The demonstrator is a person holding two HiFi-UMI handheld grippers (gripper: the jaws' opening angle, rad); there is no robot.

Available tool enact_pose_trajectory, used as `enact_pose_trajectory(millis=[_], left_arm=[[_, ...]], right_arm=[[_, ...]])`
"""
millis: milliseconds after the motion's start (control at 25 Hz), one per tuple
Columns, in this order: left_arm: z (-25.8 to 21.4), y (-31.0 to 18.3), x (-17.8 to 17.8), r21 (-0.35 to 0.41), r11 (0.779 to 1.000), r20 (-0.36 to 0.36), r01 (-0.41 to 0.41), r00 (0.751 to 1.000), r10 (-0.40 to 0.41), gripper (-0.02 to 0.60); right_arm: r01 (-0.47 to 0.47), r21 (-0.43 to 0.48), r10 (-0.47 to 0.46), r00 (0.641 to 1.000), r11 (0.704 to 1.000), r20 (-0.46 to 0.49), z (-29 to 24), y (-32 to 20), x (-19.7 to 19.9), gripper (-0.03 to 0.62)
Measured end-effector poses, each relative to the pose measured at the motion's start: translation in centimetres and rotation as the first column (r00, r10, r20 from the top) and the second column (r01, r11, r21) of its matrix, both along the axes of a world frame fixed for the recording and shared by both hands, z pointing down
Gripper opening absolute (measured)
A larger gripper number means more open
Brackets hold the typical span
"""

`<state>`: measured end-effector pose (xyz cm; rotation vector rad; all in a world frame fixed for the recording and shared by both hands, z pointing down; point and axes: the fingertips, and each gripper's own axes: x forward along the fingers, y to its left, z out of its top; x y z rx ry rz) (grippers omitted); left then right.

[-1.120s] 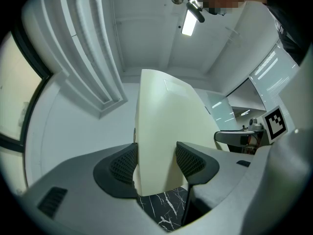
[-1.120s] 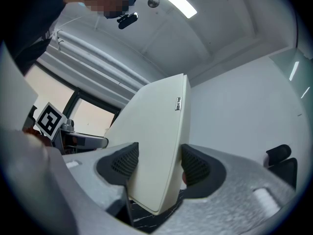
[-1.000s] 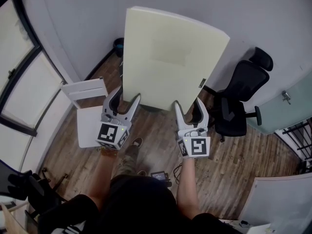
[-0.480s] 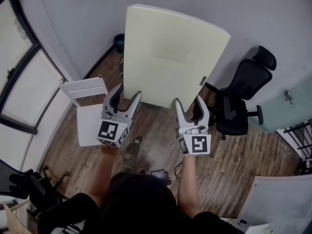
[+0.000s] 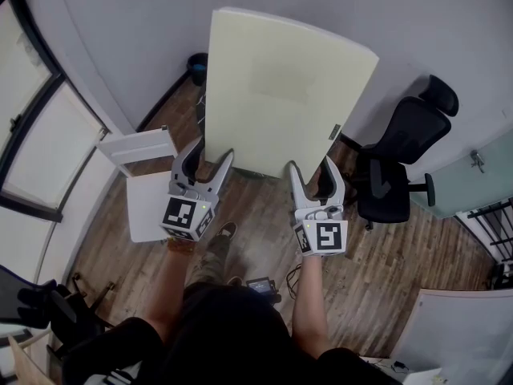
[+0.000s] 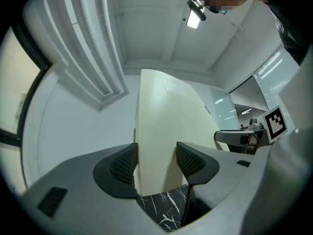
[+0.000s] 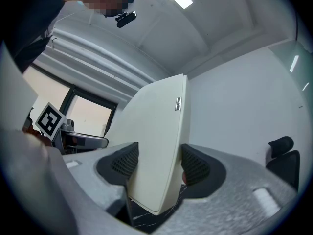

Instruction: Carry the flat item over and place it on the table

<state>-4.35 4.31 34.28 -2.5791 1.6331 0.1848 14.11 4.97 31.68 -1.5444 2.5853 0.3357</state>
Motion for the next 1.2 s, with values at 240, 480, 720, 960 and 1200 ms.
enact_pose_trajectory(millis=[240,480,720,960,1200], left_arm=[[0.9,-1.7,0.0,-0.019,1.0,-0.002,-0.004,1.0,0.004,0.253],[2.0,-4.1,-0.5,-0.051,0.999,-0.009,-0.004,1.0,0.004,0.253],[3.2,-5.2,-0.5,-0.077,0.997,-0.015,-0.009,1.0,0.008,0.253],[4.6,-6.1,-0.5,-0.107,0.994,-0.021,-0.011,1.0,0.008,0.253],[5.7,-7.6,-0.5,-0.135,0.991,-0.031,-0.014,0.999,0.01,0.253]], right_arm=[[0.0,-0.016,0.0,1.0,1.0,-0.002,0.8,-1.7,-0.1,0.272],[0.002,-0.041,-0.002,1.0,0.999,-0.006,1.7,-4.1,-0.6,0.272],[-0.002,-0.064,0.001,1.0,0.998,-0.013,2.7,-5.1,-0.6,0.272],[-0.006,-0.098,0.004,1.0,0.995,-0.02,4.1,-6.2,-0.6,0.272],[-0.01,-0.121,0.007,1.0,0.993,-0.02,5.0,-7.6,-0.6,0.272]])
